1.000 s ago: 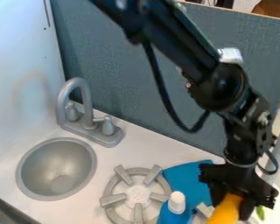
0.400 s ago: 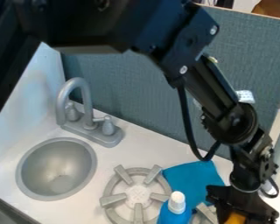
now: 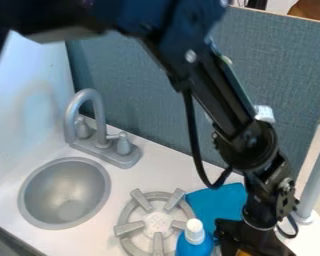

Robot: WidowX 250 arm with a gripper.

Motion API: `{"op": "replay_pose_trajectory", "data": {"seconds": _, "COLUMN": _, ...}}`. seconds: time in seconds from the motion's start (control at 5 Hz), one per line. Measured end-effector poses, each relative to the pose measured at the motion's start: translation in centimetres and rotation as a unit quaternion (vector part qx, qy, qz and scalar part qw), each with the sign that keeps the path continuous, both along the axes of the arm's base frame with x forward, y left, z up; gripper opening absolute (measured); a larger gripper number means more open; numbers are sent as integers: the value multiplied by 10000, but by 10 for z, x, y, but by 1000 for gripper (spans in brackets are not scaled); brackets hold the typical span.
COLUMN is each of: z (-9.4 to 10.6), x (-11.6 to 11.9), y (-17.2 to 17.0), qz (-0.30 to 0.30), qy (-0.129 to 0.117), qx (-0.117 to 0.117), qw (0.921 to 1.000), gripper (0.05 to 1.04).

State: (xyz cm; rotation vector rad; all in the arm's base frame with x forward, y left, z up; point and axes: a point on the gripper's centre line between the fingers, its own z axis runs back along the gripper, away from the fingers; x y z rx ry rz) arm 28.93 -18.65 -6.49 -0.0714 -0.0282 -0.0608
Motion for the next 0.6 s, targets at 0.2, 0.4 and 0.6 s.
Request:
{"op": "replay_pose_trajectory", "data": {"seconds": 0.2, "z": 2, "x": 0, "y": 0, "qz": 201, "qy": -140, "qx": -143, "qw": 9996, "gripper": 1012}}
{"op": "replay_pose_trajectory", "data": {"seconds": 0.4, "z": 39, "x": 12, "y": 16, "qz": 485, "qy": -495, "qx": -582, "qw": 9959, "gripper": 1009}}
{"op": "replay_pose_trajectory", "data": {"seconds": 0.6, "z": 87, "x": 8, "y": 39, "qz": 464, "qy": -769, "qx": -952, "qw": 9914, "gripper": 1009}}
